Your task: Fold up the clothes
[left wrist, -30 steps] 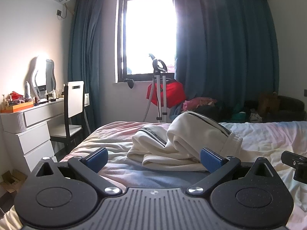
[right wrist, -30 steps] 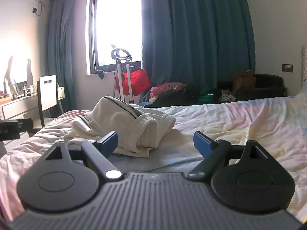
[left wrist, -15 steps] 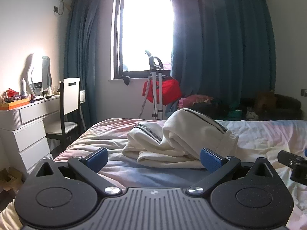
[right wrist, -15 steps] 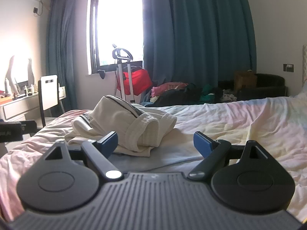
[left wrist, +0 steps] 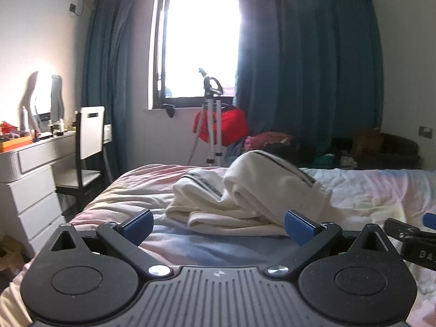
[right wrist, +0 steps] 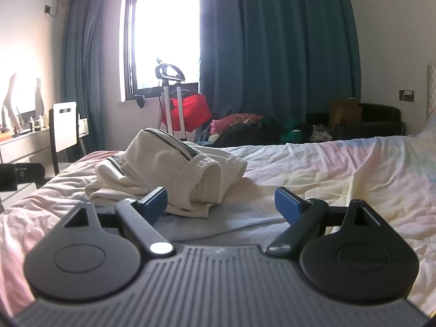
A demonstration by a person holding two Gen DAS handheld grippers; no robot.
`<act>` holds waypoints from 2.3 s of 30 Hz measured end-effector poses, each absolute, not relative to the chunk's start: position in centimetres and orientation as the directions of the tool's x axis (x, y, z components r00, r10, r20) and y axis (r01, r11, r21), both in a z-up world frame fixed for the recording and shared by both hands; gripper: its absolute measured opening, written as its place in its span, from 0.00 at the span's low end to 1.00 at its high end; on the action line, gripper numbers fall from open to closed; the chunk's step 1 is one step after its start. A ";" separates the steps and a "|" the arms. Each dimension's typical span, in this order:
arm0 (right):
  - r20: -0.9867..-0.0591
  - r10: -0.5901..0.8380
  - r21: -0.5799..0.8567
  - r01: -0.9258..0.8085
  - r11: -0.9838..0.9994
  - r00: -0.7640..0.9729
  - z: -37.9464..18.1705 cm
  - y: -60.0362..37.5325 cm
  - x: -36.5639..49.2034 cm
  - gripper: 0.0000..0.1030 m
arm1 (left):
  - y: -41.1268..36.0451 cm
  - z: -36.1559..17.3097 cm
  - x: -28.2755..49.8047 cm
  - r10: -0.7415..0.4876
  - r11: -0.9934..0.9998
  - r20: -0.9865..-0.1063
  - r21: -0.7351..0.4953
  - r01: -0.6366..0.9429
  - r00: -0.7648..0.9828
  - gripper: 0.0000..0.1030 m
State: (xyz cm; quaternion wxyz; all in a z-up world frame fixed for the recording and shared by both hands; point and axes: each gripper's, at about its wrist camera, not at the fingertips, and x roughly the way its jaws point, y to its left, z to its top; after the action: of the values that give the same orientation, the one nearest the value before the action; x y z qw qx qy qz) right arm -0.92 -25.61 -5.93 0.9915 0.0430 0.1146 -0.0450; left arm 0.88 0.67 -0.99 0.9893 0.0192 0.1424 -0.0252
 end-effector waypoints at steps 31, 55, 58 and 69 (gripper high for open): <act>-0.235 -0.128 0.210 0.178 0.961 0.964 1.4 -28.8 0.6 0.85 | -4.0 -3.3 2.8 -0.084 0.992 -0.410 0.052 0.115 0.908 1.00; -0.348 -0.166 0.467 0.324 0.822 0.923 -6.9 -37.9 6.0 0.85 | -23.9 -10.4 21.2 0.198 0.784 -0.042 0.607 -0.132 0.979 0.99; -0.358 -0.159 0.469 0.324 0.822 0.920 -7.4 -37.7 6.5 0.85 | -22.7 -8.0 20.6 0.194 0.828 -0.010 0.539 -0.158 0.981 0.86; -0.355 -0.176 0.377 0.313 0.872 0.918 -8.5 -34.1 6.3 0.85 | -12.9 -0.2 14.5 0.096 0.917 -0.066 0.395 -0.063 0.993 0.18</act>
State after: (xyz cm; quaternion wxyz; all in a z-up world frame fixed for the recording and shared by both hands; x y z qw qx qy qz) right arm 6.30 -34.15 -8.46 0.9546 0.2185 0.1567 -0.1279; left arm 14.47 -12.93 -0.15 0.9781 0.2000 0.0418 0.0405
